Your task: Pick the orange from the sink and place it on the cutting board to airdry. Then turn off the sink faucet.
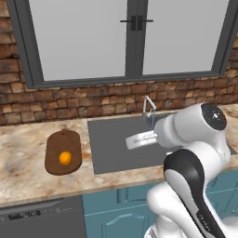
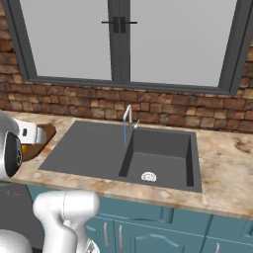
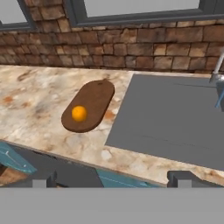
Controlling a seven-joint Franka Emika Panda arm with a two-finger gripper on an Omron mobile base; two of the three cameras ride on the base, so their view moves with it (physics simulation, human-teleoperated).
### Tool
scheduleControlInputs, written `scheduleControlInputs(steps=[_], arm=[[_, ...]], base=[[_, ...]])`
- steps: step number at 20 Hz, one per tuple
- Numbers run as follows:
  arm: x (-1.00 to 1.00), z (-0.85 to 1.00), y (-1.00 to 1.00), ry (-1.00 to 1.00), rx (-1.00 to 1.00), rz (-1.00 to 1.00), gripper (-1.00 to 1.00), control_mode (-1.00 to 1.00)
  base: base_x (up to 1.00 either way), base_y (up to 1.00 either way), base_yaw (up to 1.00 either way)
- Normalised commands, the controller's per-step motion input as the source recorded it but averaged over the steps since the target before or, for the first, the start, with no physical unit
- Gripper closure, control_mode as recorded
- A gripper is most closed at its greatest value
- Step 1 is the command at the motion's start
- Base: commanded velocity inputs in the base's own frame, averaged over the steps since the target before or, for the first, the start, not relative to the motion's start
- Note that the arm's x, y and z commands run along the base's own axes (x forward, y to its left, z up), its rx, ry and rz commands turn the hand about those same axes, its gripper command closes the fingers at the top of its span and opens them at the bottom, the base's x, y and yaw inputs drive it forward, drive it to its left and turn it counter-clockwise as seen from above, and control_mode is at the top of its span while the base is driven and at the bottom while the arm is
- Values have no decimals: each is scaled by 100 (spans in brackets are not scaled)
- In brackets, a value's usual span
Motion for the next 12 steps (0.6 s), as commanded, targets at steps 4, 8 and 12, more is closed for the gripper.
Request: scheduleControlInputs(steps=[4,8,12], arm=[[-55,21,-51,-1,0,-4,-100,-100],[-51,-1,-29,-7,0,-5,-100,-100],[-33,-3,-34,0,0,-1,-100,-100]], base=[[0,0,0],[0,0,0],[0,0,0]])
